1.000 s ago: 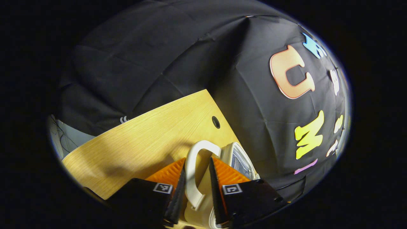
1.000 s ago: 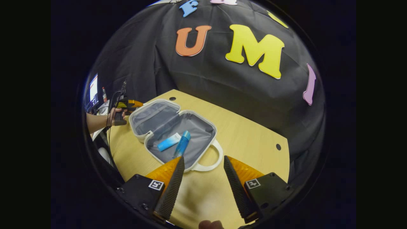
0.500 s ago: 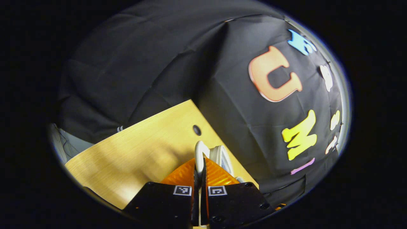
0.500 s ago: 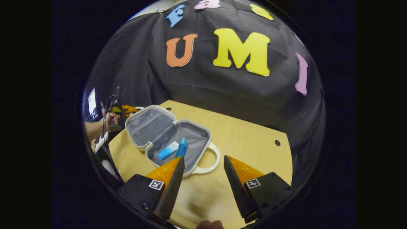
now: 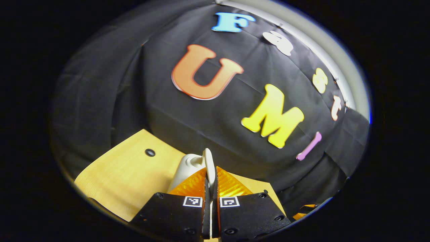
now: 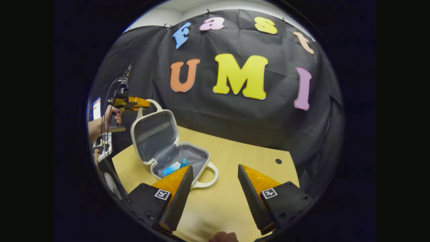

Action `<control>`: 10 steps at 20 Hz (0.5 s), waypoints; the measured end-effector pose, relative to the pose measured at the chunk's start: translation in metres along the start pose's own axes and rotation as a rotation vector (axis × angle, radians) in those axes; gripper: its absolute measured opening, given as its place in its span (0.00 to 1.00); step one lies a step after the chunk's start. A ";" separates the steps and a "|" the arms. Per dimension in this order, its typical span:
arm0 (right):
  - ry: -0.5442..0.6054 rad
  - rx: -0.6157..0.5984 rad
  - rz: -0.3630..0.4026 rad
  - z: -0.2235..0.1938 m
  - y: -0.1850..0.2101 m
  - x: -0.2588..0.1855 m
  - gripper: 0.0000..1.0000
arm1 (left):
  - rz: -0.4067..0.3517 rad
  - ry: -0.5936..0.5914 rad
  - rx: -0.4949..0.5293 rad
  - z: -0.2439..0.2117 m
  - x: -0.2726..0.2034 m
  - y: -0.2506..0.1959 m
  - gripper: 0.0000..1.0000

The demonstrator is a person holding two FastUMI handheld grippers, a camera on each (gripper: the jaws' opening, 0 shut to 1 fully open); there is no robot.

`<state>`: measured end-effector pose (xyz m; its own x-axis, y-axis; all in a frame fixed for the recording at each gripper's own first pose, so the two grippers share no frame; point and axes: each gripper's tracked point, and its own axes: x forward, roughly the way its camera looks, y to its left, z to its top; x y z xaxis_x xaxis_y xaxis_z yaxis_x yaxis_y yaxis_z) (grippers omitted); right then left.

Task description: First open the suitcase, pack the skin care products into it, and then close the suitcase.

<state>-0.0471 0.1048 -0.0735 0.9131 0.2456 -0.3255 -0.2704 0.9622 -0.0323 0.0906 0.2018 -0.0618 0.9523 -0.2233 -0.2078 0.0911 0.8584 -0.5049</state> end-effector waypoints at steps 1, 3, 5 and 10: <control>-0.020 0.007 -0.020 0.002 -0.009 -0.007 0.80 | 0.013 -0.007 0.068 -0.007 0.005 -0.021 0.05; -0.038 0.017 -0.054 0.002 -0.026 -0.017 0.80 | 0.036 -0.002 0.204 -0.036 0.011 -0.055 0.05; -0.030 0.038 -0.093 -0.005 -0.047 -0.027 0.80 | 0.021 0.007 0.313 -0.068 0.015 -0.087 0.05; 0.014 0.034 -0.223 -0.028 -0.112 -0.063 0.80 | -0.034 0.111 0.458 -0.172 0.045 -0.140 0.05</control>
<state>-0.0831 -0.0215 -0.0754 0.9446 0.0250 -0.3272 -0.0516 0.9960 -0.0730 0.0709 -0.0083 -0.1446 0.9122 -0.2813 -0.2980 0.2646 0.9596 -0.0961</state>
